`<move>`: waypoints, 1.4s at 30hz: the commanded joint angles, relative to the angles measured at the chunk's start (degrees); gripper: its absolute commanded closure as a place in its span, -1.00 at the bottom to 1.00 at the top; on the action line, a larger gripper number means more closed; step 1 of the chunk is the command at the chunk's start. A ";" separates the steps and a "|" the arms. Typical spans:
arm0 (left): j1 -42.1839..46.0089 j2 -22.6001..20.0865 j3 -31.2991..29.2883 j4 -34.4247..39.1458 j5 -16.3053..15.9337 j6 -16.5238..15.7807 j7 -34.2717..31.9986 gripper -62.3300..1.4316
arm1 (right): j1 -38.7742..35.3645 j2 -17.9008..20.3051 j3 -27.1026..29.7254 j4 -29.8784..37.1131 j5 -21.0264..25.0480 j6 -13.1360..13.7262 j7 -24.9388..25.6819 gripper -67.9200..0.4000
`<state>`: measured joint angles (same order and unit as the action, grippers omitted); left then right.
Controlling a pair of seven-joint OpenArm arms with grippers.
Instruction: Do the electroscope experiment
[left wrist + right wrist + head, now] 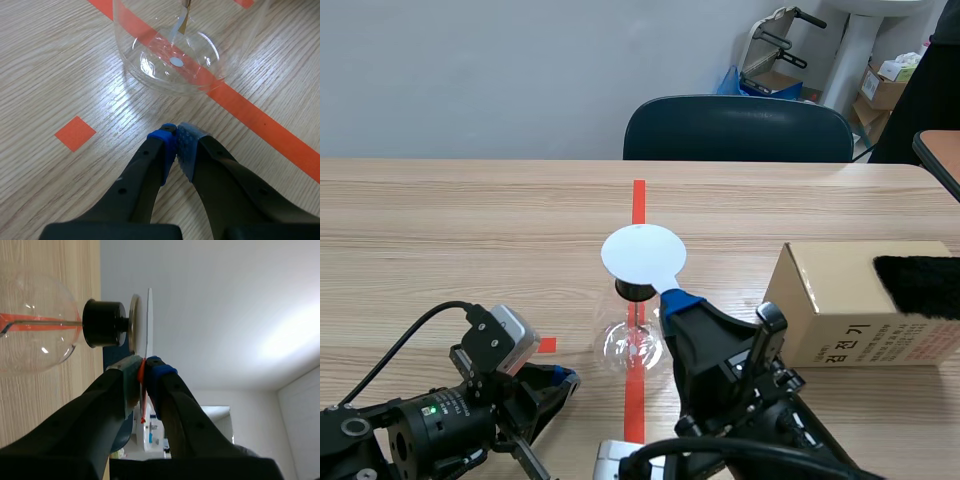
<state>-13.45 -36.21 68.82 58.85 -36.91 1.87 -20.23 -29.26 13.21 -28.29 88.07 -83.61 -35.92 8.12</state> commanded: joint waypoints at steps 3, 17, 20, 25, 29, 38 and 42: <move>0.28 0.17 -0.48 0.72 0.24 0.09 -0.96 0.87 | 0.52 0.76 0.26 0.85 -0.09 -0.44 -4.17 0.96; 0.28 0.11 -0.48 0.72 0.24 0.09 -0.96 0.87 | 0.52 0.76 0.26 0.85 -0.09 -0.44 -22.99 0.96; 0.28 -0.02 -0.48 0.72 0.24 0.09 -0.96 0.87 | 0.52 0.76 0.26 0.85 -0.09 -0.46 -25.22 0.96; 0.28 -0.04 -0.48 0.72 0.24 0.09 -0.96 0.87 | 0.52 0.76 0.26 0.85 -0.09 -0.46 -27.06 0.96; 0.28 -0.04 -0.48 0.72 0.24 0.09 -0.96 0.87 | 0.52 0.74 0.26 0.85 -0.09 -0.46 -27.54 0.96; 0.28 -0.04 -0.48 0.72 0.24 0.09 -0.96 0.87 | 0.52 0.74 0.11 0.85 -0.09 -0.46 -27.45 0.96; 0.28 -0.04 -0.48 0.72 0.24 0.09 -0.96 0.87 | 0.52 0.74 0.11 0.85 -0.09 -0.46 -27.45 0.96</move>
<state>-13.45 -36.21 68.82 58.85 -36.91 1.87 -20.21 -29.26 13.19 -28.29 88.07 -83.61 -35.94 -19.40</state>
